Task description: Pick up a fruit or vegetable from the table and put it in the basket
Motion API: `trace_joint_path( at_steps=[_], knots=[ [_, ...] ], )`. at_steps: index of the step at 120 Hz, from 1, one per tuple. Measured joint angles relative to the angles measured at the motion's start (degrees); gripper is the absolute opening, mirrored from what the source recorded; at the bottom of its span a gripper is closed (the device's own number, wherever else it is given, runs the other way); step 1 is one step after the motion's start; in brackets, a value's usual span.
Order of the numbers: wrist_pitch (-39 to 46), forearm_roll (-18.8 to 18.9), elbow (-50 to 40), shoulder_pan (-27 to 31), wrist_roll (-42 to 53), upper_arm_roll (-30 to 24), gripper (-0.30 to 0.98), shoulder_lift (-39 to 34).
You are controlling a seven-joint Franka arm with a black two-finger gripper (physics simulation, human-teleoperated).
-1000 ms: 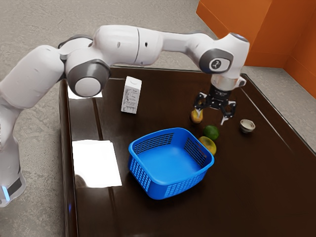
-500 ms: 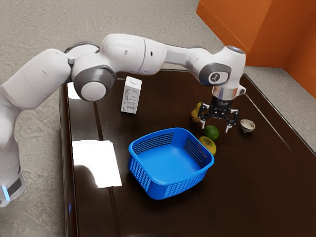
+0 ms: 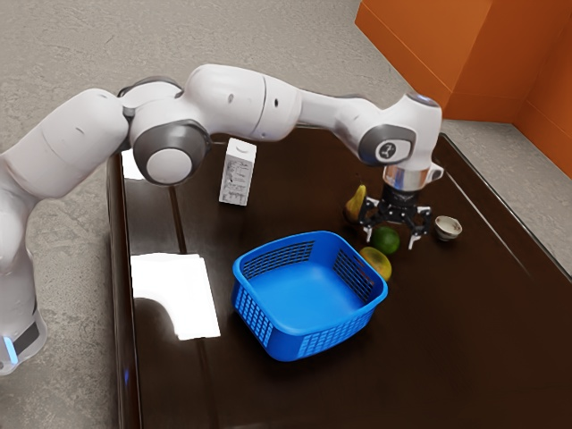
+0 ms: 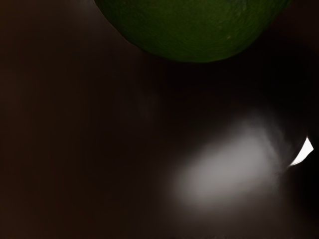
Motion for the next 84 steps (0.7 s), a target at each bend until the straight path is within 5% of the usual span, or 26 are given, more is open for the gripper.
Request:
trace_joint_path(
  at_steps=[36,70,84],
  knots=[
    [0.6,-0.1,-0.5,0.2,-0.1,0.0,0.68,0.4],
    [0.2,0.4,-1.3,-0.6,-2.5,0.0,0.24,-2.0],
    [-0.1,1.6,-12.4,-4.7,-4.2,1.3,0.19,-14.3]
  ],
)
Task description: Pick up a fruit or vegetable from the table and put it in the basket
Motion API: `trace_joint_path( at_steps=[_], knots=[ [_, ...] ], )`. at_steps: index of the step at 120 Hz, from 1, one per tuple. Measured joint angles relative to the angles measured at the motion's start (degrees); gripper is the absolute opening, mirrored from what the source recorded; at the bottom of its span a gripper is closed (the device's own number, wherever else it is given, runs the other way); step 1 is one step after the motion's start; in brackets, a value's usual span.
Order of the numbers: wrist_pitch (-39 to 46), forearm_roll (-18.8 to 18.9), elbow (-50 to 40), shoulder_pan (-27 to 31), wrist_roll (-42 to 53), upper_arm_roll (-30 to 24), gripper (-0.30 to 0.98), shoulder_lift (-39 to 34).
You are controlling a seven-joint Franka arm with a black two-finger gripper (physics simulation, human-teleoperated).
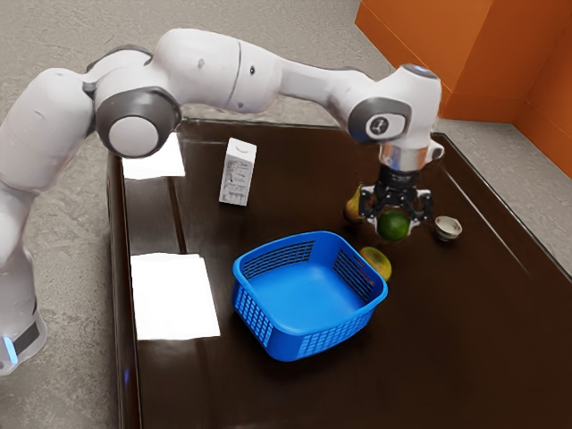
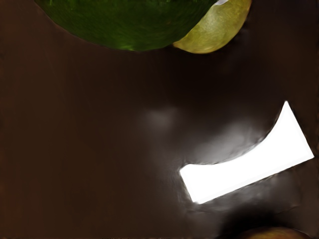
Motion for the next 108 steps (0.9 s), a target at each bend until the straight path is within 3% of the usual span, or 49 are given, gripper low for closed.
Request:
trace_joint_path(
  at_steps=[19,35,56,80,93,108],
  knots=[
    [-0.3,1.1,-17.0,-6.1,-3.0,3.2,0.27,-20.6],
    [-0.2,0.8,-28.2,-7.8,-4.9,3.2,0.33,-30.1],
    [-1.4,0.7,-31.2,-13.0,-8.6,-1.5,0.35,-35.4],
    [-2.4,-1.1,-38.4,-13.7,-14.5,-5.6,0.34,-39.0],
    [-2.6,-2.2,-39.1,-13.8,-17.0,-6.4,0.52,-39.4],
    [-2.6,-2.6,-38.9,-13.7,-19.5,-6.5,0.62,-40.0]
  ],
)
